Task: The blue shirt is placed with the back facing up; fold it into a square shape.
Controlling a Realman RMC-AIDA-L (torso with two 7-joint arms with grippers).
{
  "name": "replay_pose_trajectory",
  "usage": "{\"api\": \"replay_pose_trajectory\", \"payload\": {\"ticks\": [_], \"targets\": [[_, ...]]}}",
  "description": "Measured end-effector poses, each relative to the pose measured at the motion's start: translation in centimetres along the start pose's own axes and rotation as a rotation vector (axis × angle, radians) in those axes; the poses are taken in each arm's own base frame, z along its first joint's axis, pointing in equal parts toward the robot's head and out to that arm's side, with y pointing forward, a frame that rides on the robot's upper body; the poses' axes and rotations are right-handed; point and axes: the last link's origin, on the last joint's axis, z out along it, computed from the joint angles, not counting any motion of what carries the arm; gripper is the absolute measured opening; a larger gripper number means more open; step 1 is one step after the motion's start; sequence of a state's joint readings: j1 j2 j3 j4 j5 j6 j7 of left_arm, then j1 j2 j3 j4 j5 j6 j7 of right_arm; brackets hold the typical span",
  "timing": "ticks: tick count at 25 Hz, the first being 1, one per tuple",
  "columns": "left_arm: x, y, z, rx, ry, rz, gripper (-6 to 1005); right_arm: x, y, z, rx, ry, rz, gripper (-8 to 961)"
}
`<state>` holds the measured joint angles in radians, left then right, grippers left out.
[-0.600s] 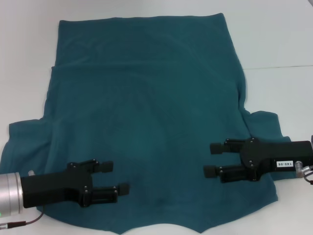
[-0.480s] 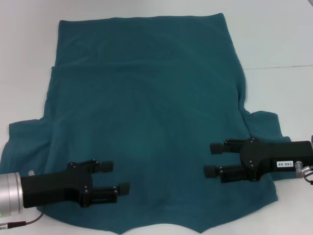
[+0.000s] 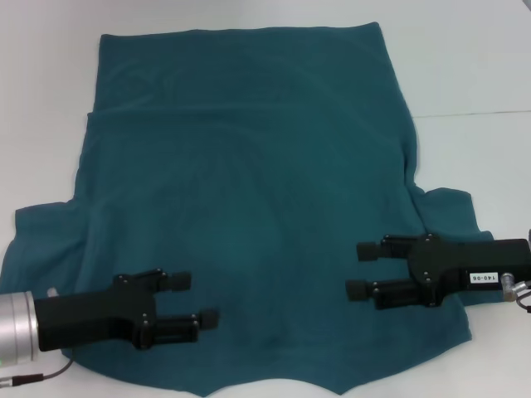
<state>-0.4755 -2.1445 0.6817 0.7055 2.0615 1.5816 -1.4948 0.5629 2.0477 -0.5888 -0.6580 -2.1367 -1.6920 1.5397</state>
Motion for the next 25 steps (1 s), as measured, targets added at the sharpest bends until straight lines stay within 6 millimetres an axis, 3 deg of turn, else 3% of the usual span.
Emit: {"api": "replay_pose_trajectory", "payload": {"ticks": [9,25], "targets": [[0.3,-1.9,-2.7,0.156,0.152,-0.074,861,0.1,0.0,-0.1,0.005,-0.009,0.004,915],[-2.2,-5.4,-5.8,0.471,0.208,-0.262,835,0.2,0.0,0.4,0.015,-0.028,0.019,916]]}}
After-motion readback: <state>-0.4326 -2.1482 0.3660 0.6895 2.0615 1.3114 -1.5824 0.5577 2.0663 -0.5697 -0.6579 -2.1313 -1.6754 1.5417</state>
